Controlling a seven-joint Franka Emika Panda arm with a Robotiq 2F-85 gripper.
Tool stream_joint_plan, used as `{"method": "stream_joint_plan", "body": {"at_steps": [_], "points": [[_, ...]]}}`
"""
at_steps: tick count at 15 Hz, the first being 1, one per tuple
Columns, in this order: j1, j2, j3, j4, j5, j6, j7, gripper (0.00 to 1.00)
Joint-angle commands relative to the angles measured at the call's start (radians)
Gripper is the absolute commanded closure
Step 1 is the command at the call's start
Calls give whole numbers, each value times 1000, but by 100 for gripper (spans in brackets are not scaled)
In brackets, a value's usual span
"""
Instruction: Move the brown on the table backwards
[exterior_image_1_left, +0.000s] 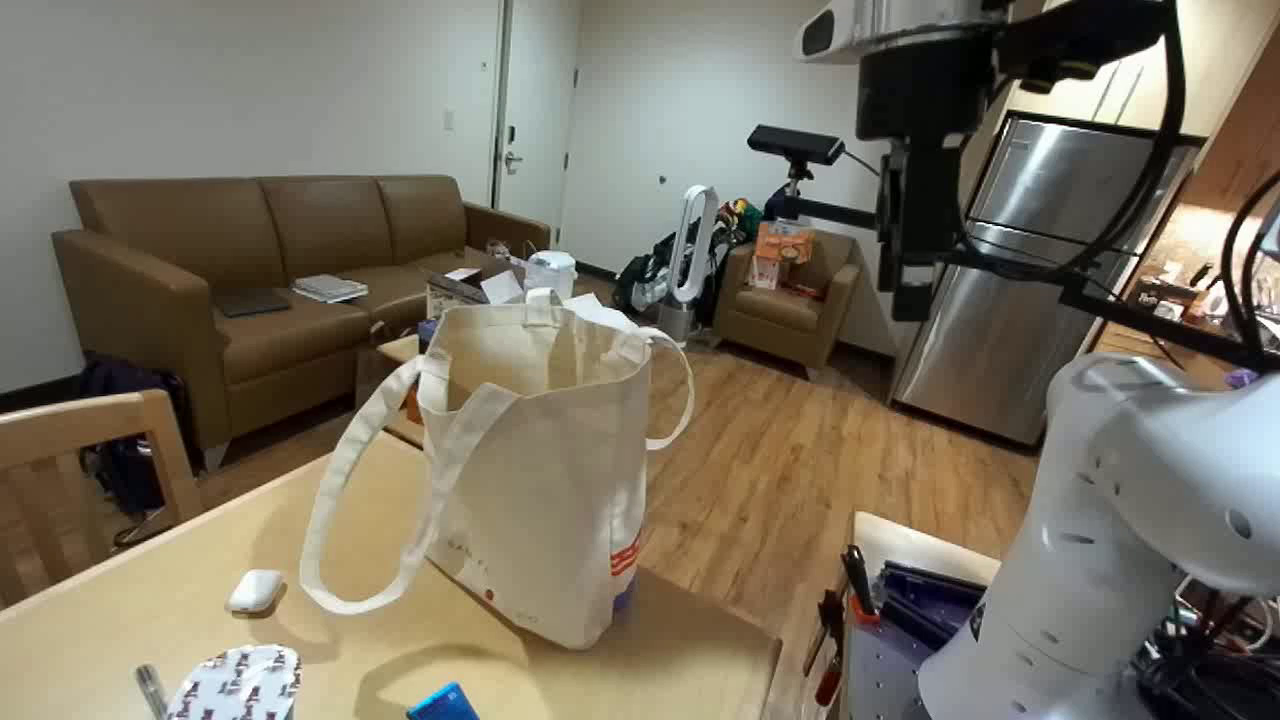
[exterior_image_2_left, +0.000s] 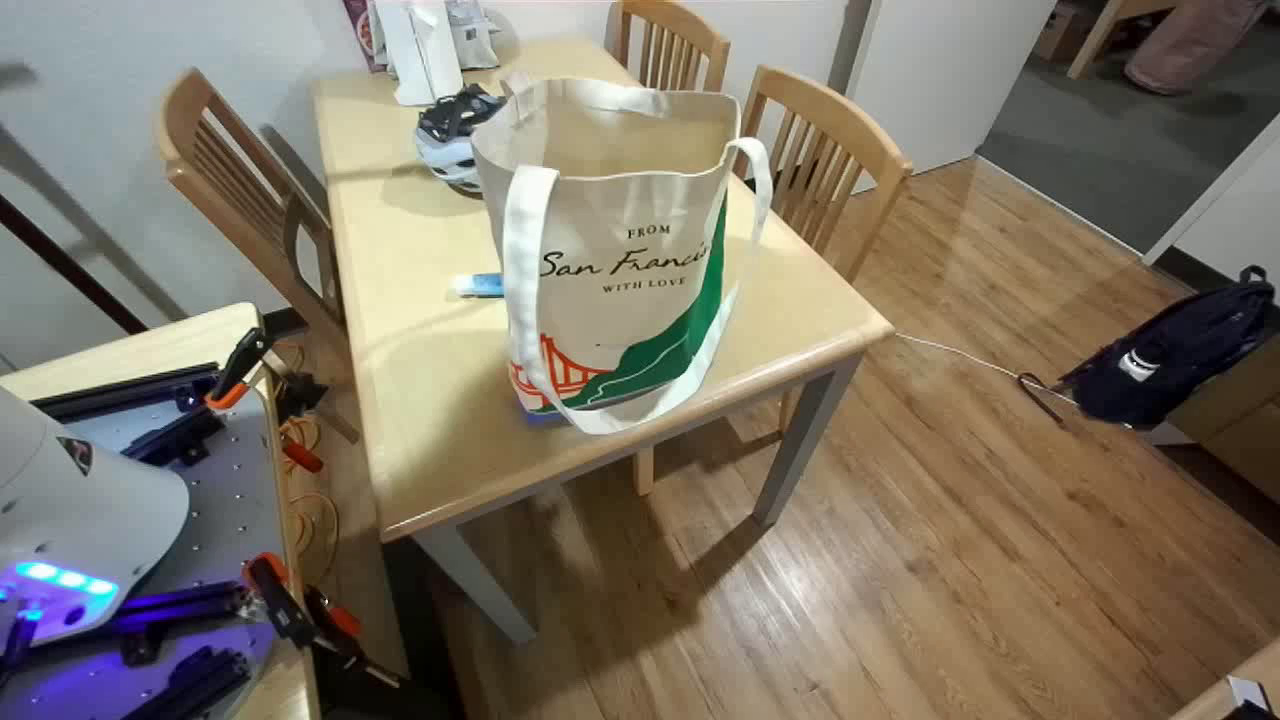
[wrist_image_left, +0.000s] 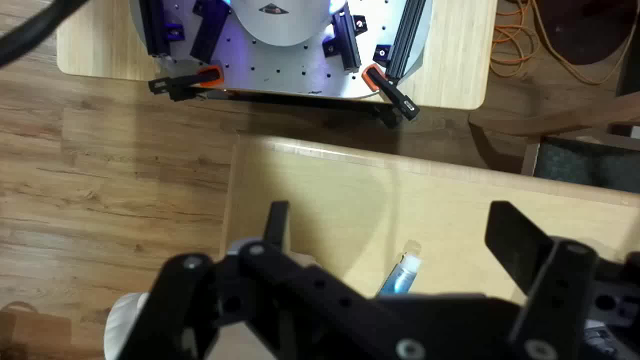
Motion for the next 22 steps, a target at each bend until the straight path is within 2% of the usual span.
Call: {"method": "stream_joint_plan", "body": {"at_steps": [1,10,12,16,19,22], "points": [[-12,0,8,2,4,-3,-7,0],[-10,13,20,32,-10,19,-9,0],[2,15,14,11,-3,126,-49,0],[54,80,5,-77,86,485,-144,0],[133,177,12,-139,172,729,-239,0],[228,300,31,-151,207,867,-337,0]]}}
